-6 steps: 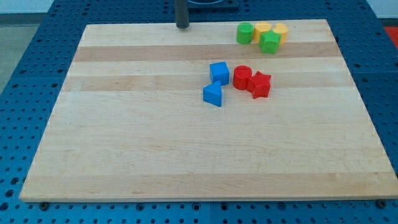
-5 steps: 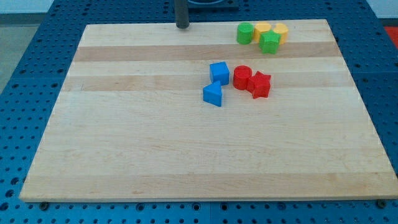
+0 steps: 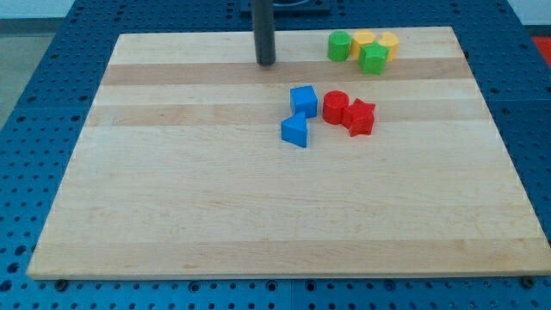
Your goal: Move your arm closer to the blue cube
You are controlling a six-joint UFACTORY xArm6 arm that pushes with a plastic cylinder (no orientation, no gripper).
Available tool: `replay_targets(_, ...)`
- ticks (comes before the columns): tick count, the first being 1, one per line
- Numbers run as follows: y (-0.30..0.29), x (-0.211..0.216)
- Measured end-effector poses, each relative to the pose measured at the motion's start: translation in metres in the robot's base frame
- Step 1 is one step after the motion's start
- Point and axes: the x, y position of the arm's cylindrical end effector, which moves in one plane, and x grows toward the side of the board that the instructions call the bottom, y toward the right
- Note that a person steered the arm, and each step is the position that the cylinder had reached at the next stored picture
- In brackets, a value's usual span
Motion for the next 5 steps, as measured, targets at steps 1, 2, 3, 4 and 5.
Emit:
replay_targets(1,0.006,0.006)
replay_targets(2,0.015,0.014)
replay_targets(3,0.038,0.029)
replay_targets(4,0.041,0.032)
replay_targets(5,0.060,0.042)
